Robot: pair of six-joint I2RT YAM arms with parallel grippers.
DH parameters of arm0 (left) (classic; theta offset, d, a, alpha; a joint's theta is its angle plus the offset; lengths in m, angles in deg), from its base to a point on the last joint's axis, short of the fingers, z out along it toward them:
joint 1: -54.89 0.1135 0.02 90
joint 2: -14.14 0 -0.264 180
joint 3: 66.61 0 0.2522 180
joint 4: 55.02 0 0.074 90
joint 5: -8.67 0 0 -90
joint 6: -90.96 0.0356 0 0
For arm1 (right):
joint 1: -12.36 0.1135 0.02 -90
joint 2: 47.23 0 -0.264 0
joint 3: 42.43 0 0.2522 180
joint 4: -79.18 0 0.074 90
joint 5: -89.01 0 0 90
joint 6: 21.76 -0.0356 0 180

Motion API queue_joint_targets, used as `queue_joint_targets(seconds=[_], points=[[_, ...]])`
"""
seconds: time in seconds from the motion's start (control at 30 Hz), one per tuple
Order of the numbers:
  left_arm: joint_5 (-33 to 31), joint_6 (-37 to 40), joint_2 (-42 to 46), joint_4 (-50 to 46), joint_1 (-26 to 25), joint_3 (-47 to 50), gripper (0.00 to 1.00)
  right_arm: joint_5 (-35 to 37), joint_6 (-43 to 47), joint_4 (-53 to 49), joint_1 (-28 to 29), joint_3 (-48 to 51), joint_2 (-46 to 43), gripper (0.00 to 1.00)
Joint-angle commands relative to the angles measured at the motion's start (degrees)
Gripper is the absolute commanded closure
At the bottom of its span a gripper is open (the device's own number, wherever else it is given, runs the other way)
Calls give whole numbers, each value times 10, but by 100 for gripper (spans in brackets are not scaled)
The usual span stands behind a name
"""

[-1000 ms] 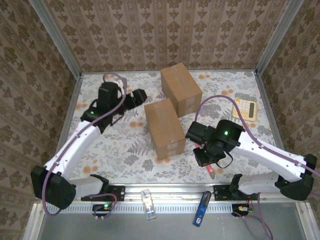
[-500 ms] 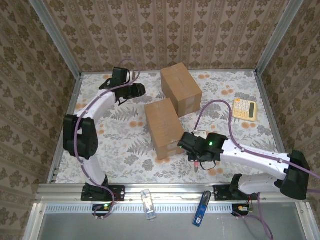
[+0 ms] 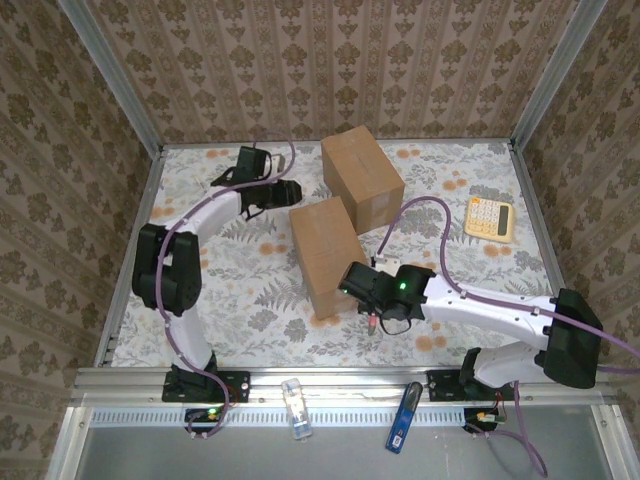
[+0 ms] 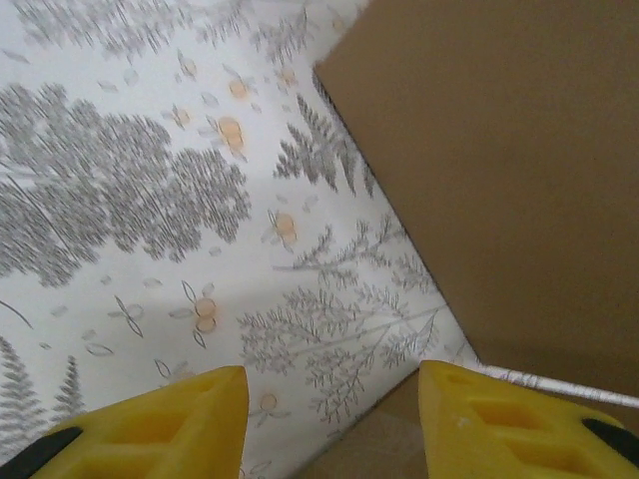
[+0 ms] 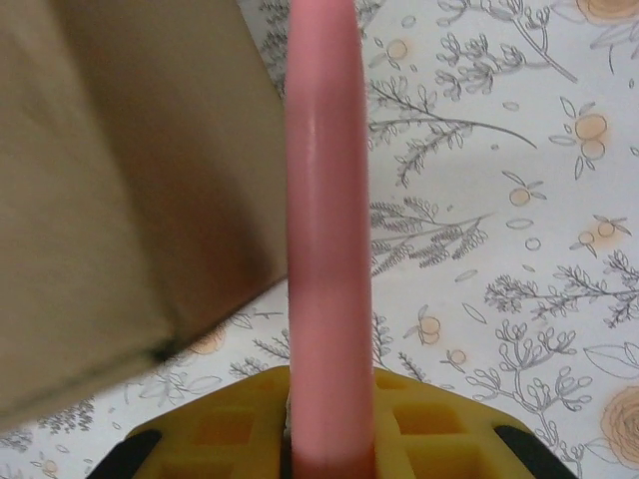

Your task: Unpack the express box

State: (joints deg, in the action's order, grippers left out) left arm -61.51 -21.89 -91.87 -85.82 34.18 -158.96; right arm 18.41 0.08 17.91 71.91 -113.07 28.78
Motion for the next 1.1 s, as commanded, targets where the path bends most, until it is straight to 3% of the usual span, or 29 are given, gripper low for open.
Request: queue_joint_targets(seconds=[0.0,0.33,0.63,0.93,1.07], points=[[6,11,28,11,-10,24,52,38,21,11,-19,-28,4,100],[-105,-18,178,-28,-28,171,51,6,119,47,-91,-51,11,100],[-137,-67,272,-18,-49,299,50,-36,196,74,-157,-74,23,100],[-192,-73,281,-51,-50,305,50,-47,214,62,-189,-70,20,100],[-245,-66,296,-97,-51,284,41,-43,214,57,-210,-49,2,100]])
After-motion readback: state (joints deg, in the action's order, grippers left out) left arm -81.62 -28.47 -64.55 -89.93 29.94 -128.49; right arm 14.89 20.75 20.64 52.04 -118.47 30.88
